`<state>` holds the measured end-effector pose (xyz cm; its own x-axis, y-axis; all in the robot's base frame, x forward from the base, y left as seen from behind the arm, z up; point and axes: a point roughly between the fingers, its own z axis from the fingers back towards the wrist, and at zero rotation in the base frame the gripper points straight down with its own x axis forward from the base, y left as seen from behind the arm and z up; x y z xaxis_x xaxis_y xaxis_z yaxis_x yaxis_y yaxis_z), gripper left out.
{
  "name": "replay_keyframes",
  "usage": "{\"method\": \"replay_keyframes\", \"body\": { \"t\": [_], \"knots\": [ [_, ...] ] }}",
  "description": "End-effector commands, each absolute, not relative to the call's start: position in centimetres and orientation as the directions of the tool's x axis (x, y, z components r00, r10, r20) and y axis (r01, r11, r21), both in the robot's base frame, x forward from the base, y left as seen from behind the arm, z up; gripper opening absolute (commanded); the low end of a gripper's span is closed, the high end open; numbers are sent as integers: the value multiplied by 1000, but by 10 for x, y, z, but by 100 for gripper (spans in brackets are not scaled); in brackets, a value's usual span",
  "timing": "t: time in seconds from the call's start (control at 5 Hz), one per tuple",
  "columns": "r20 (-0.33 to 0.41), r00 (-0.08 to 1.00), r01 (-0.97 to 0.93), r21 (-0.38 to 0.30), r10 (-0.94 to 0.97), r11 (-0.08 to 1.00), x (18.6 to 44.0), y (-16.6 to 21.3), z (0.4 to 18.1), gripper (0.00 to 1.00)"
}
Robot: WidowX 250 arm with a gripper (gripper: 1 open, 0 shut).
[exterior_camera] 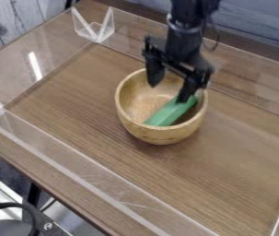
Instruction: Remove the green block from inside the brown bowl and put it on the table
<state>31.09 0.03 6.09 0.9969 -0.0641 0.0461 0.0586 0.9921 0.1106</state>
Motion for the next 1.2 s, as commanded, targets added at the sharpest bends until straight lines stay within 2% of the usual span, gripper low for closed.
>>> {"method": "replay_keyframes", "body": {
  "t": [0.0, 0.2, 0.8, 1.0],
  "knots": [
    [70, 993, 89, 127, -99, 988, 317, -3, 55, 100],
    [68, 992, 100, 116, -109, 988, 317, -1, 49, 0],
    [88, 992, 80, 99, -88, 992, 314, 0, 63, 0],
    [86, 991, 97, 67, -103, 993, 309, -6, 80, 0]
  ]
}}
